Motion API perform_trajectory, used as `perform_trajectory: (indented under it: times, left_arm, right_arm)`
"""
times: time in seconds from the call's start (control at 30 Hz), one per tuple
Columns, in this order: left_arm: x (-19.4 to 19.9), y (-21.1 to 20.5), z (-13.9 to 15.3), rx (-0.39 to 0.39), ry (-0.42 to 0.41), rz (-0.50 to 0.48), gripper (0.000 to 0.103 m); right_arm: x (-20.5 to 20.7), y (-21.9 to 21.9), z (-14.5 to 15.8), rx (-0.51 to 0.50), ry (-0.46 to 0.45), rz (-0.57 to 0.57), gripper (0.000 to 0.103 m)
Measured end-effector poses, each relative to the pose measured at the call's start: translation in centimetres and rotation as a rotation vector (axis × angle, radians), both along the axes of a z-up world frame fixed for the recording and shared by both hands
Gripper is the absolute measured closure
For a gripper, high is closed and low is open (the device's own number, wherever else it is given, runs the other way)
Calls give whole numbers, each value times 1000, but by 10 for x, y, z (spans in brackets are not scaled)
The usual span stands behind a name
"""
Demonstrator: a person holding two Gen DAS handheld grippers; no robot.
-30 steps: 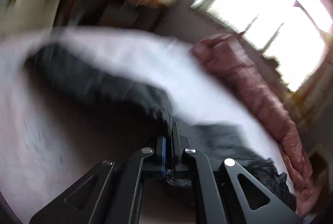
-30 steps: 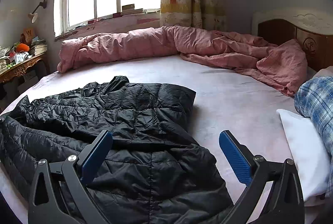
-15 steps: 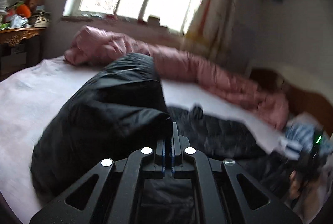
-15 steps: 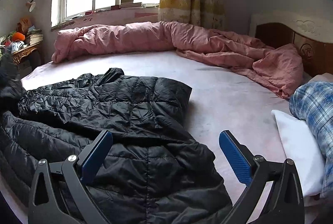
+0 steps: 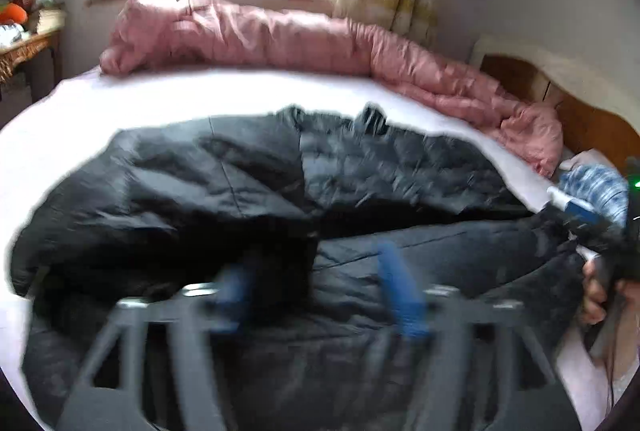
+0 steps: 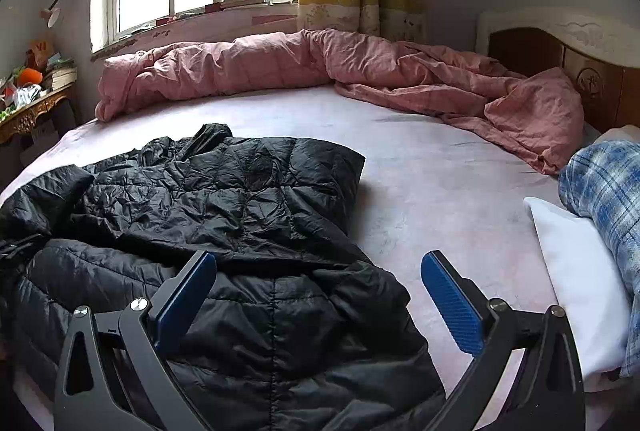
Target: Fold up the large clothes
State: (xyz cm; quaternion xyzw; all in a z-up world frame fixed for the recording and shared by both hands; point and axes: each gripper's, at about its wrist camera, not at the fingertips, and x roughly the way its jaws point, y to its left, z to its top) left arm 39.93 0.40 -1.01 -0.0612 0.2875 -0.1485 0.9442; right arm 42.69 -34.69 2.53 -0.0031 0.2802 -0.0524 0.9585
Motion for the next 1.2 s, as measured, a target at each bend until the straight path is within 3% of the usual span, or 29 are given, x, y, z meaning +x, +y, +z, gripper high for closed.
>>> perform_trajectory:
  times: [0.1,0.2,0.27,0.4,0.47,0.57,0.67,0.93,0.97,1.03,1.1,1.2]
  left_arm:
    - [-19,8,30,-37,-81,6,25]
    - [-33,30,56,-91,-146,134,14]
    - [-36,54,63,-121,-165,250,12]
    - [-16,108,52,-180,-70,353,2]
    - [3,128,37,-187,20,320,1]
    - [15,158,17,-199,86,418,1]
    - [27,175,0,-295,156,321,1]
    - [33,173,-14,-319,222,275,7]
    - [31,172,-13,-316,206,274,12]
    - [24,170,-5,-308,176,252,32]
    - [21,162,2,-286,135,226,68]
    - [11,147,18,-243,43,206,95]
  right_arm:
    - [0,2,0,-6,0,2,0]
    - [-1,3,1,-3,-6,2,0]
    - [-3,3,2,-2,-13,2,0]
    - [-6,2,6,-6,-31,-6,0]
    - [-8,0,7,3,-38,-6,0]
    - [-9,-2,10,11,-47,-13,0]
    - [-10,-2,10,6,-50,-13,0]
    - [-11,2,11,-28,-49,-1,0]
    - [-11,3,10,-33,-50,-2,0]
    - [-11,3,9,-40,-47,-2,0]
    - [-10,4,8,-42,-45,0,0]
    - [-10,5,8,-43,-46,0,0]
